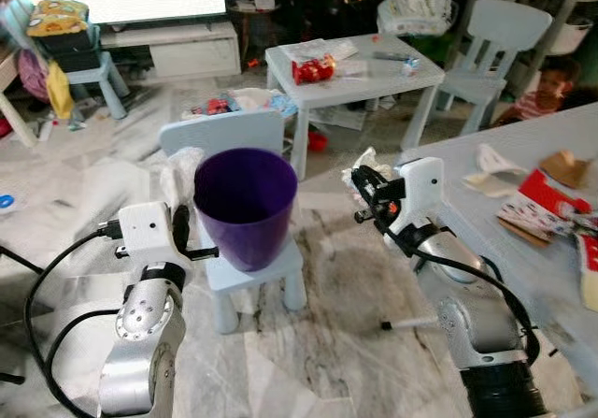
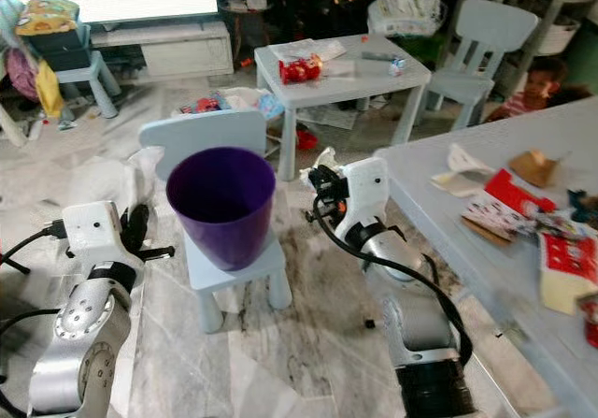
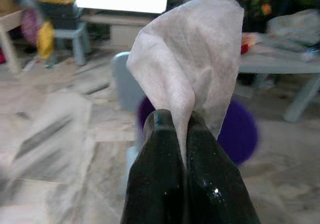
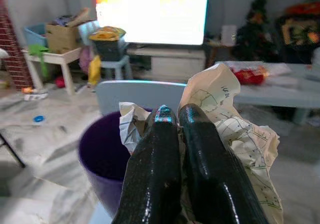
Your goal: Picking trash to rubbish bin
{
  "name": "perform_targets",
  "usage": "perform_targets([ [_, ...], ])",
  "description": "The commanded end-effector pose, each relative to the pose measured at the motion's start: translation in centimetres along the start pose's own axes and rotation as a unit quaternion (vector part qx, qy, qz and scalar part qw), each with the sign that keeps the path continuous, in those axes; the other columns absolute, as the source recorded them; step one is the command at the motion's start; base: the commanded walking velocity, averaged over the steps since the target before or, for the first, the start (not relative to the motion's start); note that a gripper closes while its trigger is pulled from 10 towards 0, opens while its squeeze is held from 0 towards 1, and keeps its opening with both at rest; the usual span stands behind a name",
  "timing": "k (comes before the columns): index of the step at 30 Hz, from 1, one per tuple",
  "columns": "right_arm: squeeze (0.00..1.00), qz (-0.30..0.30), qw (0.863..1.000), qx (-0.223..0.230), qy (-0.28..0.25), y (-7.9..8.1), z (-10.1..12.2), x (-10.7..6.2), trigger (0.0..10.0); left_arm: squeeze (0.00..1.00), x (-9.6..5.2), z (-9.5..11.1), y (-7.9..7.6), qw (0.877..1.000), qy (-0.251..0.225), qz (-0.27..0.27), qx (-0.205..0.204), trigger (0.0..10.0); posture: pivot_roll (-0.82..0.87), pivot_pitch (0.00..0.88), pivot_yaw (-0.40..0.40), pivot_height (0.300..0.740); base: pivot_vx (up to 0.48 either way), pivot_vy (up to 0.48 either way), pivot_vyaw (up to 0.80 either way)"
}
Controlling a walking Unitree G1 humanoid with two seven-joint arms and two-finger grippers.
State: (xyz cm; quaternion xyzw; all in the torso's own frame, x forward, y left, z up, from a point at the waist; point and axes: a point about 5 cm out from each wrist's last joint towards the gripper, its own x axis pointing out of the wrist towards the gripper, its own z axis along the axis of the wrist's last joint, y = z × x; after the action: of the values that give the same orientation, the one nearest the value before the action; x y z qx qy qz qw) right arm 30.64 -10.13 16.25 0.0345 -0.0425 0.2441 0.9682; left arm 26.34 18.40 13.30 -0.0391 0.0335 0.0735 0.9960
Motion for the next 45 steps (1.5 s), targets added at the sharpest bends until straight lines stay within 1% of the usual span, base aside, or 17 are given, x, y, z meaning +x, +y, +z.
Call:
perform_targets([
  [1,0.0,0.01,1.0,-0.008,-0.007,0.16,0.51,0.06,0.0,0.0,0.02,0.15,0.04,1.0,-0.002,0.002,-0.001,0.0,0.09,0.086,-0.051,0.74,0.36,0.0,0.46],
  [3,0.0,0.011,1.0,-0.008,-0.007,0.2,0.51,0.04,0.0,0.0,0.04,0.12,0.0,1.0,-0.002,0.002,-0.001,0.0,0.09,0.086,-0.051,0.74,0.36,0.0,0.46],
  [16,0.0,0.01,1.0,-0.007,-0.006,0.19,0.49,0.04,0.0,0.0,0.11,0.04,-0.1,1.0,0.0,0.001,-0.002,0.0,0.08,0.085,-0.053,0.74,0.362,0.0,0.0],
  [28,0.0,0.012,1.0,-0.006,-0.005,0.23,0.43,-0.02,0.0,0.0,0.19,0.02,-0.22,1.0,0.0,-0.001,-0.002,0.0,0.08,0.084,-0.052,0.74,0.361,0.0,0.69],
  [32,0.0,0.012,1.0,-0.008,-0.005,0.22,0.41,-0.01,0.0,0.0,0.22,0.01,-0.24,1.0,0.001,-0.002,-0.002,0.0,0.08,0.083,-0.052,0.74,0.36,0.0,0.0],
  [37,0.0,0.012,1.0,-0.007,-0.005,0.22,0.4,0.02,0.0,0.0,0.3,0.0,-0.3,1.0,0.001,-0.002,-0.002,0.0,0.08,0.08,-0.052,0.74,0.359,0.0,0.61],
  [45,0.0,0.005,1.0,0.0,-0.007,0.06,0.45,0.12,0.0,0.0,0.38,-0.15,-0.27,1.0,0.004,-0.002,-0.001,0.0,0.08,0.079,-0.051,0.74,0.339,0.0,0.0],
])
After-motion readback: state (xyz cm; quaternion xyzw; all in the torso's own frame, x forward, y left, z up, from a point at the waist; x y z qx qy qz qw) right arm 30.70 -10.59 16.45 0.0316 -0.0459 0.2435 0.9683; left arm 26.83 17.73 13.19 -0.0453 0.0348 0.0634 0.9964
